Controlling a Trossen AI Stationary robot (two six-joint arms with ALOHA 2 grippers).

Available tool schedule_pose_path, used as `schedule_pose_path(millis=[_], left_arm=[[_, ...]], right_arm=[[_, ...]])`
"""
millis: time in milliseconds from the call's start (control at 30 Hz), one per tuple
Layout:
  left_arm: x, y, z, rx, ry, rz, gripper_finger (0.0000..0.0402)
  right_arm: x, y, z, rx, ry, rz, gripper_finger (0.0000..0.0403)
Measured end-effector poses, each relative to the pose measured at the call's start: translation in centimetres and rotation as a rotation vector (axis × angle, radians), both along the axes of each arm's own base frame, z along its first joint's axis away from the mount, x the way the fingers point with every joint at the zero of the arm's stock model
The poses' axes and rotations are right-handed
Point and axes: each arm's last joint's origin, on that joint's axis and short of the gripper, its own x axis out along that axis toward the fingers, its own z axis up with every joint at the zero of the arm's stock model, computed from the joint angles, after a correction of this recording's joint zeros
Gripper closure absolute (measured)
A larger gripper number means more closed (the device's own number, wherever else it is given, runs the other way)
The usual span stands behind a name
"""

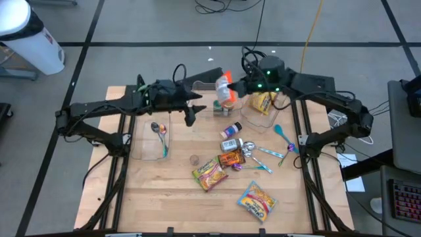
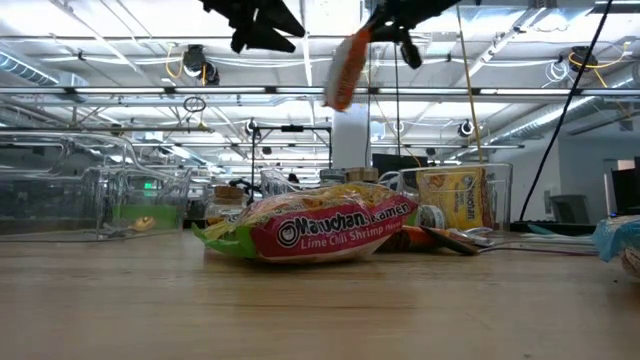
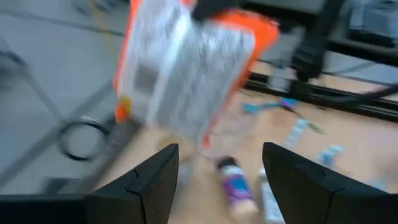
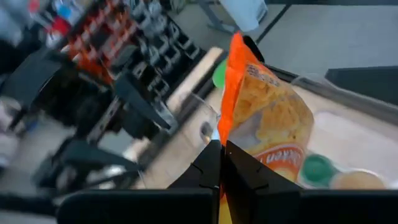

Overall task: Pick & Place Food Item
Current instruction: Put the orange noodle pack into the right transparent bin

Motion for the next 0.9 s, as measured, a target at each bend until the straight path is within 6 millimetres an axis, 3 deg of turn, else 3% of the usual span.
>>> schedule_pose_path(millis=[233, 533, 900], left_arm=[[0.4, -2.3, 0.4, 0.283, 0.064, 0.183, 0.016], [0.6, -5.3, 1.5, 0.523, 0.082, 0.275, 0.016], [0.9, -5.3, 2.2, 0.616, 0.065, 0.277, 0.016]], right_arm=[[3.4, 0.8, -1.3, 0.076, -0.219, -0.122, 0.0403], [5.4, 0.3, -2.1, 0.109, -0.369, -0.276, 0.0403], [6.6, 1.0, -1.8, 0.201, -0.527, -0.317, 0.0403]])
